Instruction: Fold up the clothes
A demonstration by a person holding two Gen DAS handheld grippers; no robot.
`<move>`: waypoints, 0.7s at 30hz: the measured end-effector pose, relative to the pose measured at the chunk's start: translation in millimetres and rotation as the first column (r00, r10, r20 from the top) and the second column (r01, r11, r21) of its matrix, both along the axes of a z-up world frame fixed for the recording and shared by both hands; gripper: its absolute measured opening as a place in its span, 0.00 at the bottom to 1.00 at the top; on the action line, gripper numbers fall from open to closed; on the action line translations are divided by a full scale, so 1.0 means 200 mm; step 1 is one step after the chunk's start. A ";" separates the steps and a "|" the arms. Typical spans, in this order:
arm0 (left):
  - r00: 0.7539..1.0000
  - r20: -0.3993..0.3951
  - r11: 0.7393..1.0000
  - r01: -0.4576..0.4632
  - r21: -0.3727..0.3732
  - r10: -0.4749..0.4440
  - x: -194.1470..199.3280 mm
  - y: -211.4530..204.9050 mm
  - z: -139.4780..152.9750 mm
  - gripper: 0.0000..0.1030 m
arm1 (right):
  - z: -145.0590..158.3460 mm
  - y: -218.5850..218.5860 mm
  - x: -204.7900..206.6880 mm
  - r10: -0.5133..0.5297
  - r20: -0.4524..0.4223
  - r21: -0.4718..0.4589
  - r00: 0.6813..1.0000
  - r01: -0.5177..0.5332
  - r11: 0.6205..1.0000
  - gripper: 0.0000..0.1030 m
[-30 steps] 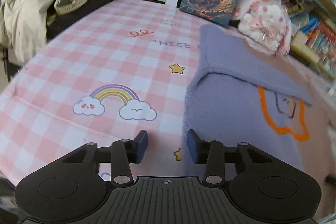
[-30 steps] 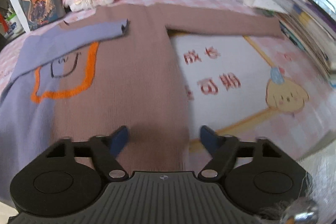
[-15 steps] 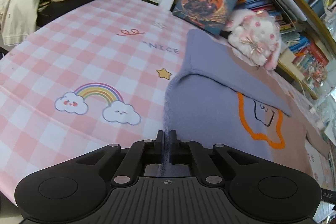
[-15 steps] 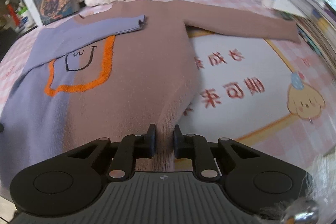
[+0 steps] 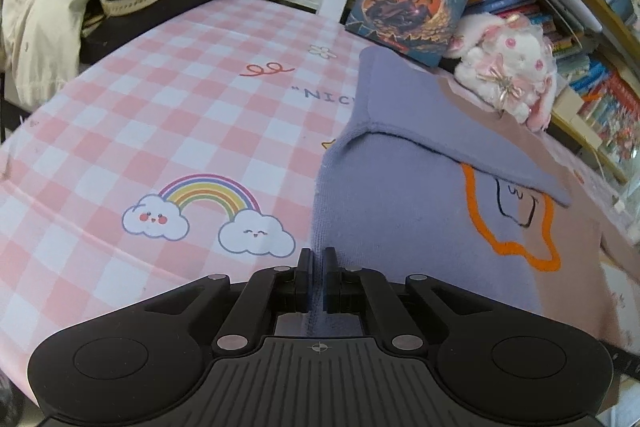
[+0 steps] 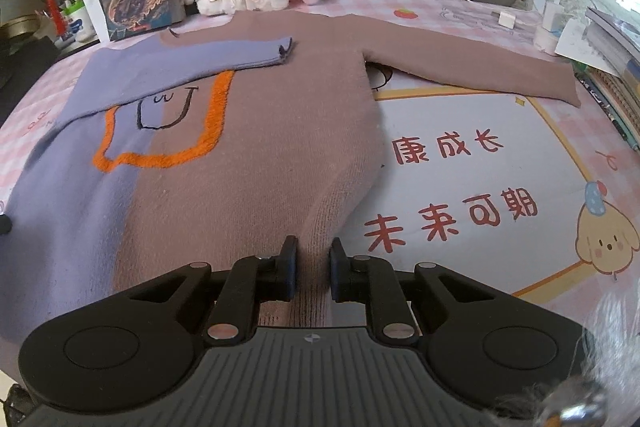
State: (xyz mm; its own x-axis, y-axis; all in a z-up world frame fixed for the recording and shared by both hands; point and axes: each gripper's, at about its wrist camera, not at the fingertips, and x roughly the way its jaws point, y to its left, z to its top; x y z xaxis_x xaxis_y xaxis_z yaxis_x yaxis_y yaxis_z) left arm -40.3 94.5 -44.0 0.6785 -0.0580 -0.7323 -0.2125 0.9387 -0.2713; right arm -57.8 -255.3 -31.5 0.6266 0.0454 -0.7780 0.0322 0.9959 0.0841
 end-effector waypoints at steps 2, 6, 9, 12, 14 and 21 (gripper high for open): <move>1.000 0.000 1.000 -0.001 0.000 0.001 0.00 0.01 0.00 0.08 | 0.00 0.00 -0.01 -0.011 0.003 -0.002 1.000 0.011 1.000 0.14; 0.999 -0.007 0.999 -0.035 -0.020 0.035 -0.04 0.05 0.02 0.16 | 0.01 0.01 -0.03 -0.041 0.001 -0.018 0.999 0.041 0.999 0.21; 0.998 0.014 0.998 -0.061 -0.021 0.061 -0.08 0.07 0.08 0.16 | 0.04 0.03 -0.06 -0.069 0.009 -0.034 0.998 0.070 0.997 0.44; 0.998 0.051 0.999 -0.026 -0.021 0.027 -0.13 0.04 0.15 0.30 | 0.09 0.05 -0.12 -0.083 0.050 -0.042 0.995 0.085 0.996 0.61; 0.997 0.075 1.000 0.011 0.003 -0.011 -0.16 -0.02 0.17 0.44 | 0.11 0.08 -0.17 -0.083 0.075 -0.054 0.994 0.087 0.995 0.70; 0.973 0.057 0.969 0.216 0.119 -0.224 -0.22 -0.23 0.16 0.67 | 0.13 0.11 -0.30 -0.106 0.098 -0.093 0.989 0.115 0.989 0.82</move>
